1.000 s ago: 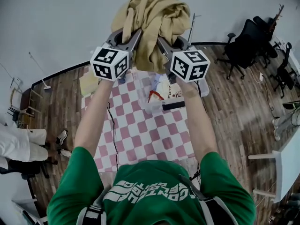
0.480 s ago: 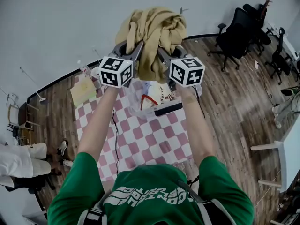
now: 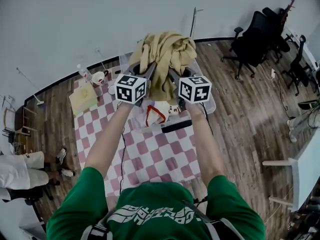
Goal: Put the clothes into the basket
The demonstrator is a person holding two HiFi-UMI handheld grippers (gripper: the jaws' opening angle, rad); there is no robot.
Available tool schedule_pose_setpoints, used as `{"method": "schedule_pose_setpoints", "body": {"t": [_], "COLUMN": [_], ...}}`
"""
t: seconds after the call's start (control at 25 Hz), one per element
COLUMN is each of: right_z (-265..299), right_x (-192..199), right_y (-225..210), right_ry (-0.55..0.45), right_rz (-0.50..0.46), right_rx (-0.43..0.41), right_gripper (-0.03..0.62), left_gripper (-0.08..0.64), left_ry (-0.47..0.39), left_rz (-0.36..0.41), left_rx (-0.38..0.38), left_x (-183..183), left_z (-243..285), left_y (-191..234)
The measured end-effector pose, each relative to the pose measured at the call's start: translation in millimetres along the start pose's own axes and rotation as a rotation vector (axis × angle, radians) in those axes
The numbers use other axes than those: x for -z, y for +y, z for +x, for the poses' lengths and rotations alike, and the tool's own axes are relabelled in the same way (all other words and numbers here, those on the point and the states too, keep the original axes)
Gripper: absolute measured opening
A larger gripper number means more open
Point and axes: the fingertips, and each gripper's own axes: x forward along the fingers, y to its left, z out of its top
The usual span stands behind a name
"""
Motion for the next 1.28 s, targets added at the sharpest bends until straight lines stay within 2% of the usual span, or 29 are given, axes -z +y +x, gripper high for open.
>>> {"method": "schedule_pose_setpoints", "body": {"t": [0.28,0.48,0.88,1.08,1.28], "right_z": [23.7,39.1,62.4,74.4,79.0], "right_x": [43.0,86.2,165.6,216.6,265.0], "right_y": [-29.2,-51.5,-76.2,-85.7,-96.3], "right_ry": [0.129,0.239,0.441,0.563,0.717], "right_rz": [0.038,0.051,0.081,0.114,0.127], "right_rx": [0.006,0.013,0.004,-0.016,-0.018], "right_gripper": [0.117,0.117,0.117,0.117,0.117], "left_gripper": [0.064,0.064,0.064,0.064,0.063], "left_ry": [0.074,0.128,0.250,0.363,0.485], "left_rz": [-0.106,-0.222,-0.367,-0.412,-0.374], "left_rx": [-0.016,-0.037,-0.100,-0.131,-0.129], "left_x": [50.9,100.5,194.5,245.9,287.0], "left_z": [28.4,43.9,62.4,65.6,67.9], "left_y": [12.4,18.6,26.6,31.0,24.2]}}
